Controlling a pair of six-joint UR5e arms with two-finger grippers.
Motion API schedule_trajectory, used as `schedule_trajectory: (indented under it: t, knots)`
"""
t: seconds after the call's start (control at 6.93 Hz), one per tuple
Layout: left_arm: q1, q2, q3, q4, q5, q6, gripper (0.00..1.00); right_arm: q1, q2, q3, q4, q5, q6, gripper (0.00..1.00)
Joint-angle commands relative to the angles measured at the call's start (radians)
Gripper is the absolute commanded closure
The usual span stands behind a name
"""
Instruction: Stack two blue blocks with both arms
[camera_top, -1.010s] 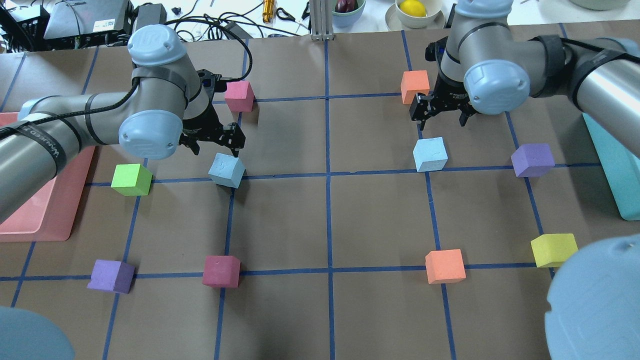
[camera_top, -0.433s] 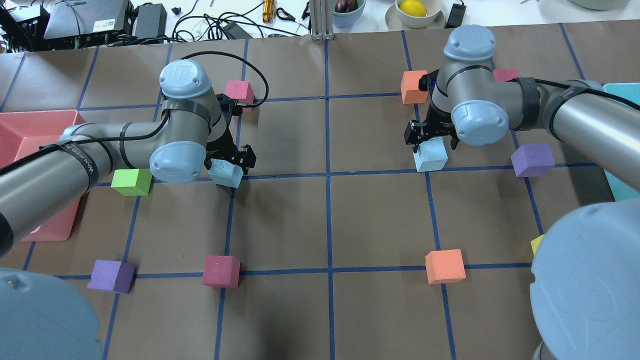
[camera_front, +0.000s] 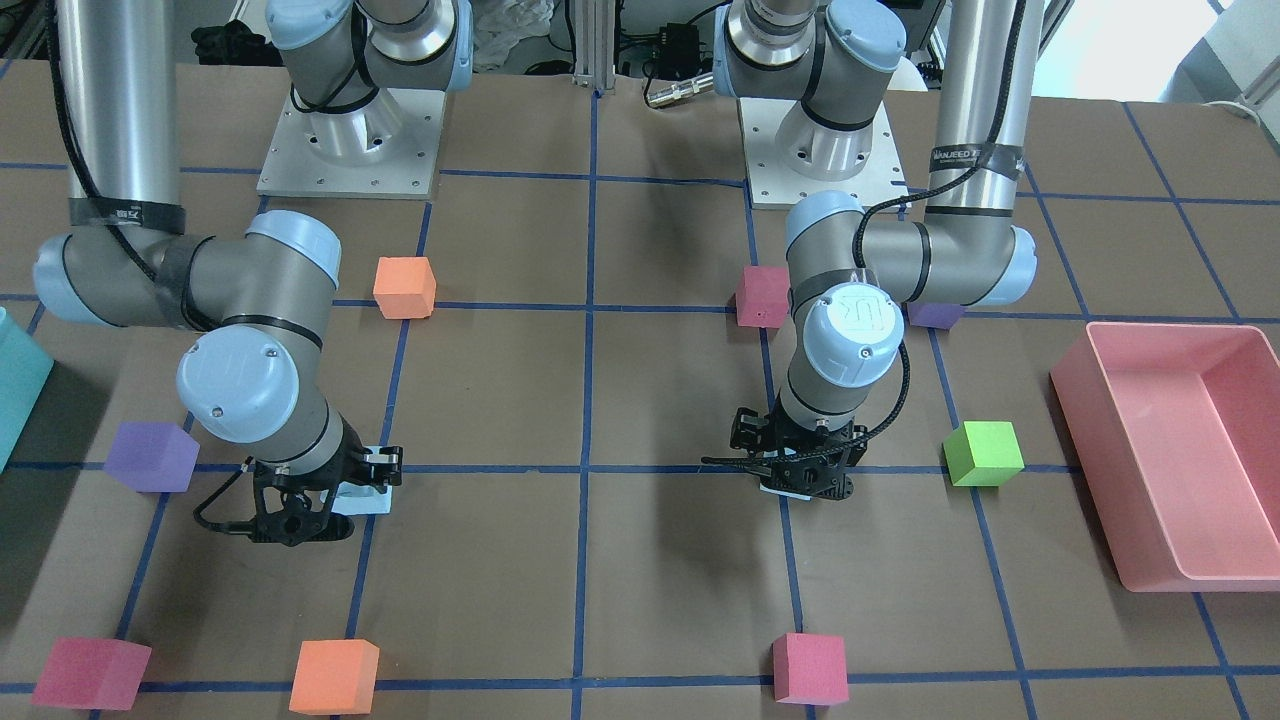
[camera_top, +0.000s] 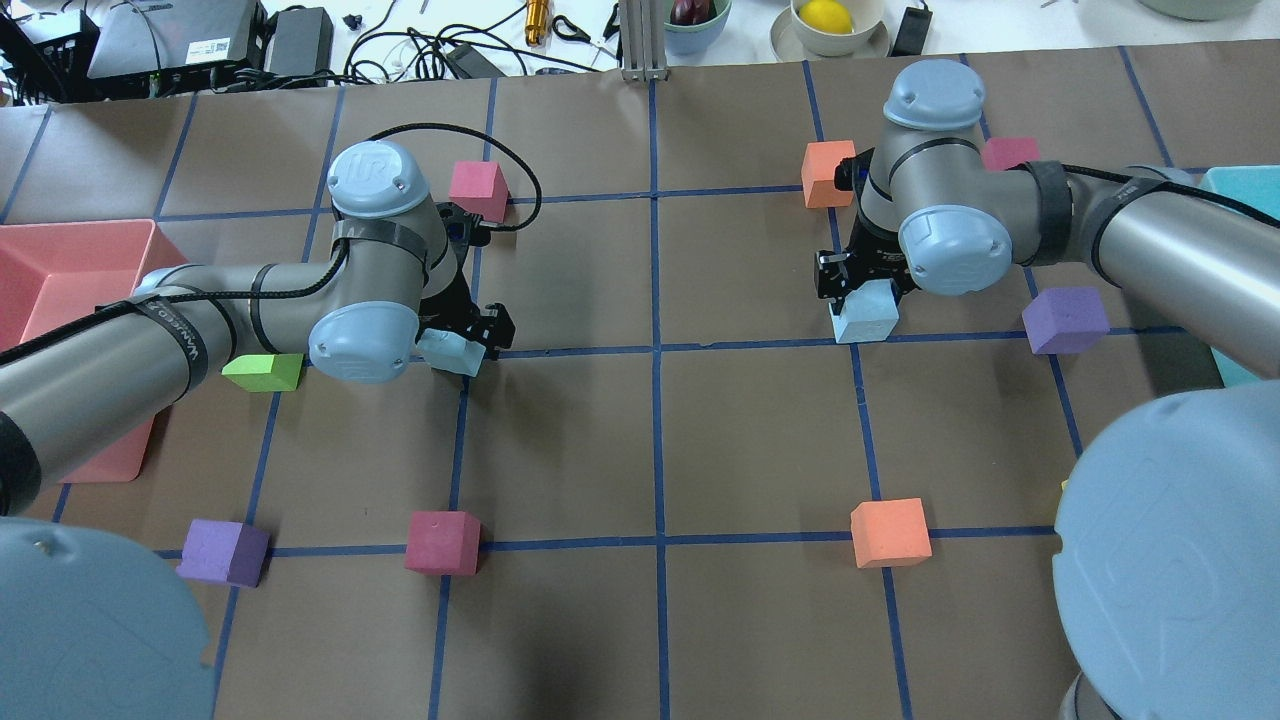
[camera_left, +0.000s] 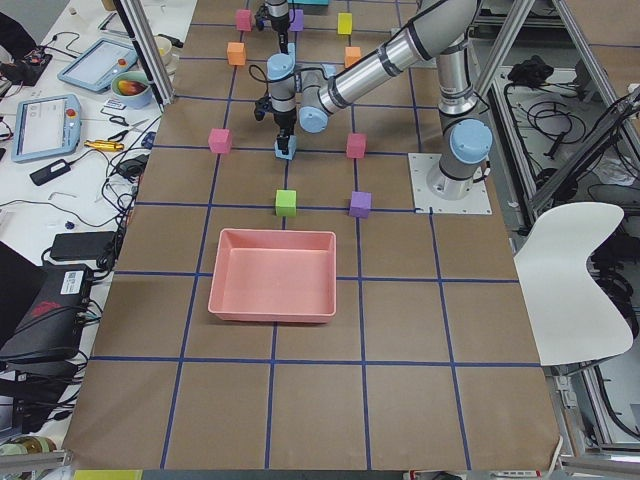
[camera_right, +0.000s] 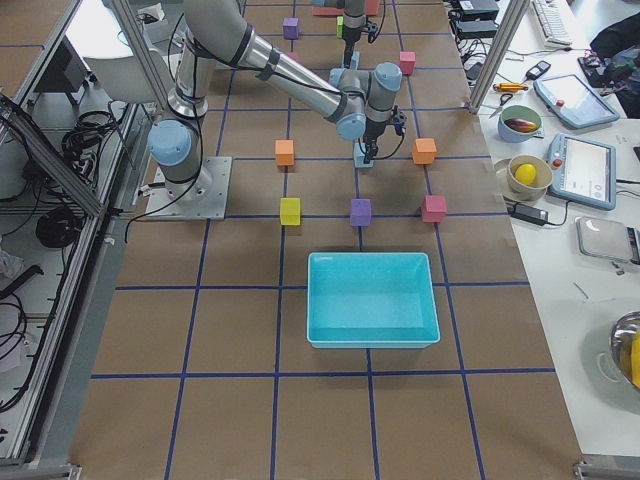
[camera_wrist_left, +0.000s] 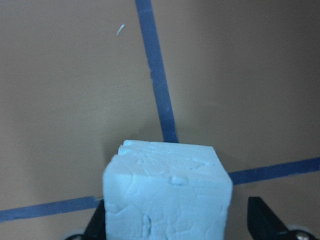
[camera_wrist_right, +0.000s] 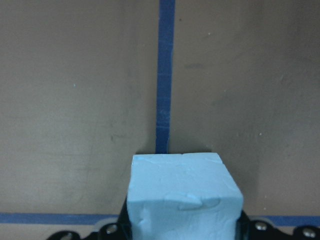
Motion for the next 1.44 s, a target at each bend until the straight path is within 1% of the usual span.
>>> schedule_trajectory:
  t: [0.0,0.14,0.29,0.58,0.87,1.01,1.15,1.3]
  knots:
    - [0.002,-0.004,0.002,0.028,-0.006,0.01,0.94,0.021,-0.011,-0.121,0.067,0.025,0.08,1.0]
    - [0.007,0.0,0.003,0.031,-0.009,0.006,1.0,0.053,0.016,-0.244,0.127,0.055,0.185,1.0]
    - [0.008,0.003,0.006,0.029,-0.008,0.007,1.0,0.094,0.08,-0.362,0.15,0.058,0.208,1.0]
    - [0.01,0.013,0.038,0.017,-0.003,0.007,1.0,0.182,0.233,-0.555,0.149,0.058,0.322,1.0]
    - [0.007,0.013,0.103,-0.053,-0.003,-0.003,1.0,0.258,0.385,-0.749,0.149,0.058,0.434,1.0]
    - [0.007,0.005,0.144,-0.094,-0.001,-0.004,1.0,0.281,0.432,-0.795,0.149,0.058,0.467,1.0]
    - [0.007,-0.01,0.185,-0.113,-0.004,-0.004,1.0,0.285,0.44,-0.798,0.149,0.059,0.467,1.0]
    - [0.007,-0.018,0.245,-0.172,-0.009,-0.004,1.0,0.288,0.447,-0.797,0.149,0.059,0.467,1.0]
